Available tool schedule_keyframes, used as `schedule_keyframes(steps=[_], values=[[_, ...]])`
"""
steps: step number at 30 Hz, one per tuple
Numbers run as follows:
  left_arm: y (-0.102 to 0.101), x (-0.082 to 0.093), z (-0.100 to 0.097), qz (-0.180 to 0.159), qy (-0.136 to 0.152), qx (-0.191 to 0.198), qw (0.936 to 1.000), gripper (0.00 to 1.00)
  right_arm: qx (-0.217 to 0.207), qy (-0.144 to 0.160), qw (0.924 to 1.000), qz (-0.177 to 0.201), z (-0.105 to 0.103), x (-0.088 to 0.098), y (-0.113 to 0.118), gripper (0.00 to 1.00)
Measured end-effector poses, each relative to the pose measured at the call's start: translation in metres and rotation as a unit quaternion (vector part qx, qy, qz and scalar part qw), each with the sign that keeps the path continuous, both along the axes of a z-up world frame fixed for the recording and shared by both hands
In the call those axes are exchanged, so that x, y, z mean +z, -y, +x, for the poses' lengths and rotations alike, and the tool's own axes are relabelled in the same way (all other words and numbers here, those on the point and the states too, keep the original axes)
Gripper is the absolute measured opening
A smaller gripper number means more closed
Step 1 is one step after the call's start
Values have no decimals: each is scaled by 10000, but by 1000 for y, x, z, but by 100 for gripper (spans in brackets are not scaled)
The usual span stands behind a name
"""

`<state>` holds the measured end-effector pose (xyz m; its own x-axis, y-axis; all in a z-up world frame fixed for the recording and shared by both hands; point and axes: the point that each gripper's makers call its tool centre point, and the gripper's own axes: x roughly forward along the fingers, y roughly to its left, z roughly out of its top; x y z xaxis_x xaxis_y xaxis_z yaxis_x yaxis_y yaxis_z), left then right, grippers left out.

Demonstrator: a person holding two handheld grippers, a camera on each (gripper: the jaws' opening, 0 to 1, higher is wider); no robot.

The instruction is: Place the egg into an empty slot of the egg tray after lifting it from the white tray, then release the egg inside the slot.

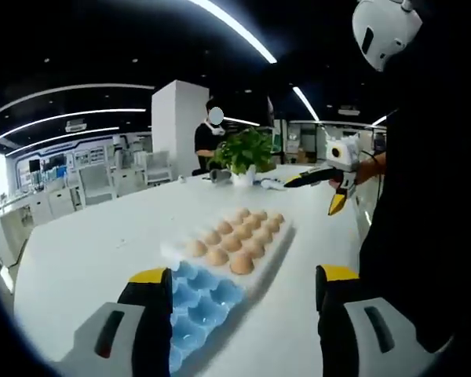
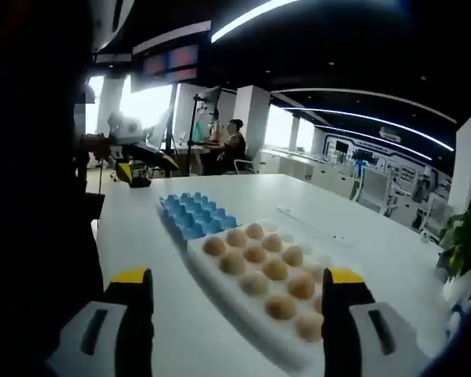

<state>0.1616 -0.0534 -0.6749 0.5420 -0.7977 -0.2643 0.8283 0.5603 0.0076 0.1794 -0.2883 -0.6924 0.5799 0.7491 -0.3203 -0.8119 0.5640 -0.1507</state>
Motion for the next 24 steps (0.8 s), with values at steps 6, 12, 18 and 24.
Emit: schedule_keyframes(steps=[6, 12, 18, 24], values=[[0, -1, -1, 10, -34, -4, 10000, 75, 16, -9, 10000, -15, -1, -1, 0, 91], [1, -1, -1, 17, -50, -20, 10000, 74, 10, -22, 10000, -12, -1, -2, 0, 91], [1, -2, -1, 16, -81, -34, 10000, 74, 4, -39, 10000, -33, -2, -4, 1, 91], [2, -3, -2, 19, -97, -52, 9999, 73, 12, -45, 10000, -46, -3, -5, 1, 90]])
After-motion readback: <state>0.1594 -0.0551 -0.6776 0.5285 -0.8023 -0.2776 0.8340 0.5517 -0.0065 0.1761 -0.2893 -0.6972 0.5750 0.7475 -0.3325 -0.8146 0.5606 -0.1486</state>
